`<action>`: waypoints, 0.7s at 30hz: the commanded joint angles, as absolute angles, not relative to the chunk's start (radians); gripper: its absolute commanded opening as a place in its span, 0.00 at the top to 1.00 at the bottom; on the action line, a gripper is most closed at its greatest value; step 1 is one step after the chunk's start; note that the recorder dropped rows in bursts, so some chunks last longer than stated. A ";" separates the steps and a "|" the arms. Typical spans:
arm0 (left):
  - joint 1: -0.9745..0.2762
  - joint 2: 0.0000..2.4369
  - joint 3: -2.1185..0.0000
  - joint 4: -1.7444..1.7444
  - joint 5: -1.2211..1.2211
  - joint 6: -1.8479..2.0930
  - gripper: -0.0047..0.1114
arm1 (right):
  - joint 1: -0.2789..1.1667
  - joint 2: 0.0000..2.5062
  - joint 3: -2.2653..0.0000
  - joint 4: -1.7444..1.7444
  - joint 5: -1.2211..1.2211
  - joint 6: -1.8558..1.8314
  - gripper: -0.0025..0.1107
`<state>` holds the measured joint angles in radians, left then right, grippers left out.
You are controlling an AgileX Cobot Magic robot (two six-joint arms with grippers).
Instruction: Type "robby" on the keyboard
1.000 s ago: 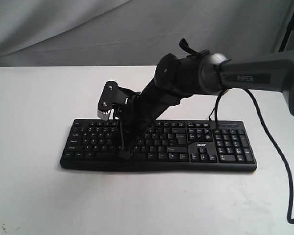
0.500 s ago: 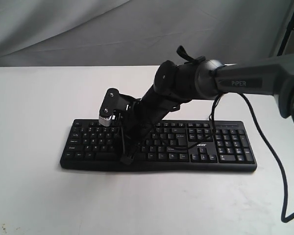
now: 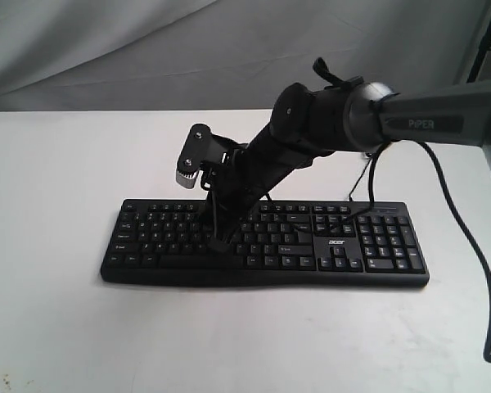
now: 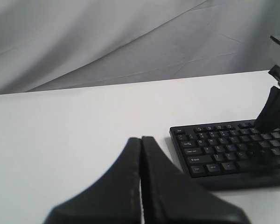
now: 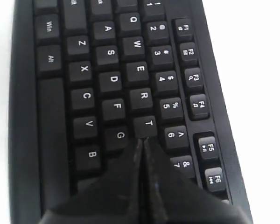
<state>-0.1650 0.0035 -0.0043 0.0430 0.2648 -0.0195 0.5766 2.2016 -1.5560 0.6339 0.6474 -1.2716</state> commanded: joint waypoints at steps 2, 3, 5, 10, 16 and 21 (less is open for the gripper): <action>-0.171 0.000 0.000 0.048 0.259 -0.022 0.96 | 0.559 2.204 -1.591 0.643 0.660 -1.271 0.98; -0.171 0.000 0.000 0.048 0.259 -0.022 0.96 | 0.556 2.216 -1.612 0.646 0.677 -1.266 0.98; -0.171 0.000 0.000 0.048 0.259 -0.022 0.96 | 0.552 2.238 -1.654 0.646 0.721 -1.247 0.98; -0.171 0.000 0.000 0.048 0.259 -0.022 0.96 | 0.548 2.264 -1.678 0.644 0.745 -1.247 0.98; -0.171 0.000 0.000 0.048 0.259 -0.022 0.96 | 0.546 2.283 -1.678 0.636 0.745 -1.247 0.98; -0.171 0.000 0.000 0.048 0.259 -0.022 0.96 | 0.546 2.285 -1.678 0.636 0.745 -1.247 0.98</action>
